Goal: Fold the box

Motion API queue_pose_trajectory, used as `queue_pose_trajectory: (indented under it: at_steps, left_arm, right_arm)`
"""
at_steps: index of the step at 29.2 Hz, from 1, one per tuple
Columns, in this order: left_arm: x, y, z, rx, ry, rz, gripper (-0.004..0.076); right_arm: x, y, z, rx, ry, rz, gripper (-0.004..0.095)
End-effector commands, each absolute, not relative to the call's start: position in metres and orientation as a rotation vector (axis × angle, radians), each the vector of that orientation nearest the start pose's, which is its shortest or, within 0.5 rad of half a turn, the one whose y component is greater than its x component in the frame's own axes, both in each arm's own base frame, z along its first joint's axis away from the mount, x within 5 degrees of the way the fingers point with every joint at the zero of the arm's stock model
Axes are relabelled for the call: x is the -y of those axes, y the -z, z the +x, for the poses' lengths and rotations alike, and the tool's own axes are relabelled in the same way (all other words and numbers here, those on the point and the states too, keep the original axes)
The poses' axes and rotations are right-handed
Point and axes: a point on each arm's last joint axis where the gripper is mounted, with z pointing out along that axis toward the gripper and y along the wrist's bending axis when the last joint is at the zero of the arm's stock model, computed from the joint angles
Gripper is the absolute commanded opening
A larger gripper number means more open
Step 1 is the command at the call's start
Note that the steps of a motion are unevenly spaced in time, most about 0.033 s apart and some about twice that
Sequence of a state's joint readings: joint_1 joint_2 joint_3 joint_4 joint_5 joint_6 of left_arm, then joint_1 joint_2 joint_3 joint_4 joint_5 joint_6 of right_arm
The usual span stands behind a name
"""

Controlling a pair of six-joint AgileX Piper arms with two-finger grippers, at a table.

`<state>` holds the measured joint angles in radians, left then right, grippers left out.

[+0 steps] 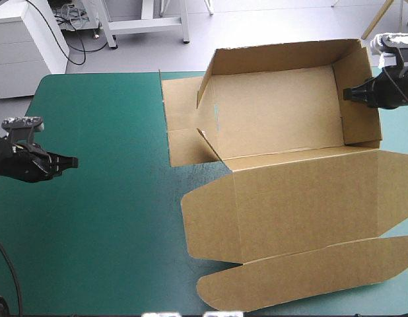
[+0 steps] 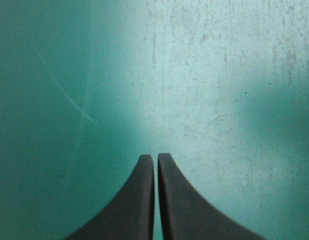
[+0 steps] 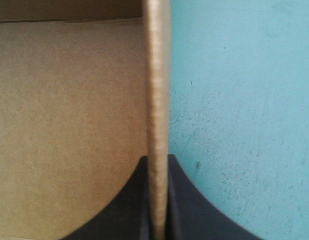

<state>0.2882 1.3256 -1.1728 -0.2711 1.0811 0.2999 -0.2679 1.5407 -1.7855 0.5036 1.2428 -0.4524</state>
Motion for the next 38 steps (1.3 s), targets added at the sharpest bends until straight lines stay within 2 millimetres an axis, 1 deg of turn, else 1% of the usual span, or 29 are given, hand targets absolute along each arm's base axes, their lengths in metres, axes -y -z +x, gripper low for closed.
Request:
queue_pose_trajectory:
  at_steps: [1,4,7,9,11,13,16,20,22,23,24,26,28,31,32,34,38]
  left_arm:
    - [-0.050,-0.324,0.256,-2.512,0.264,-0.107,0.0013]
    - [-0.044,-0.303,0.256,-2.481,0.325,-0.076,0.0013]
    - [-0.040,-0.287,0.253,-2.476,0.367,-0.073,0.0013]
    - [-0.037,-0.280,0.252,-2.460,0.404,-0.072,0.0013]
    - [-0.034,-0.277,0.252,-2.436,0.444,-0.043,0.0013]
    - [-0.029,-0.278,0.253,-2.397,0.504,0.005,0.0013]
    - [-0.018,-0.287,0.256,-2.276,0.666,0.033,0.0013]
    - [-0.006,-0.305,0.259,-2.103,0.937,-0.043,0.0013]
    - [-0.003,-0.311,0.259,-2.033,0.996,-0.016,0.0020]
    - [-0.002,-0.313,0.259,-2.014,1.015,0.001,0.0038]
    - [-0.001,-0.314,0.258,-2.005,1.025,0.019,0.0070]
    - [0.001,-0.314,0.257,-2.004,1.041,0.038,0.0163]
    - [0.003,-0.315,0.255,-2.006,1.068,0.061,0.0315]
    - [0.005,-0.317,0.253,-1.996,1.118,0.083,0.0575]
    - [0.007,-0.317,0.252,-1.990,1.140,0.094,0.0630]
    - [0.008,-0.319,0.250,-1.983,1.175,0.113,0.0715]
    - [0.013,-0.326,0.246,-1.930,1.284,0.150,0.0722]
  right_arm:
    - [0.035,-0.475,0.298,-2.193,-0.352,-0.210,-0.0020]
    - [0.032,-0.477,0.296,-2.171,-0.381,-0.226,-0.0020]
    - [0.030,-0.479,0.296,-2.155,-0.417,-0.228,-0.0020]
    - [0.028,-0.479,0.297,-2.147,-0.433,-0.236,-0.0020]
    - [0.027,-0.480,0.297,-2.139,-0.445,-0.241,-0.0020]
    - [0.026,-0.481,0.296,-2.133,-0.459,-0.241,-0.0020]
    - [0.022,-0.481,0.297,-2.128,-0.470,-0.261,-0.0020]
    - [0.008,-0.481,0.297,-2.123,-0.495,-0.322,-0.0020]
    - [0.001,-0.481,0.298,-2.121,-0.504,-0.353,-0.0020]
    - [-0.003,-0.481,0.298,-2.119,-0.511,-0.367,-0.0020]
    - [-0.006,-0.481,0.298,-2.119,-0.516,-0.377,-0.0020]
    - [-0.010,-0.481,0.297,-2.117,-0.524,-0.392,-0.0020]
    - [-0.011,-0.481,0.297,-2.115,-0.534,-0.392,-0.0020]
    - [-0.012,-0.481,0.297,-2.113,-0.539,-0.396,-0.0019]
    - [-0.012,-0.481,0.297,-2.113,-0.539,-0.396,-0.0019]
    - [-0.012,-0.481,0.297,-2.113,-0.539,-0.396,-0.0019]
    - [-0.013,-0.481,0.297,-2.112,-0.540,-0.397,-0.0019]
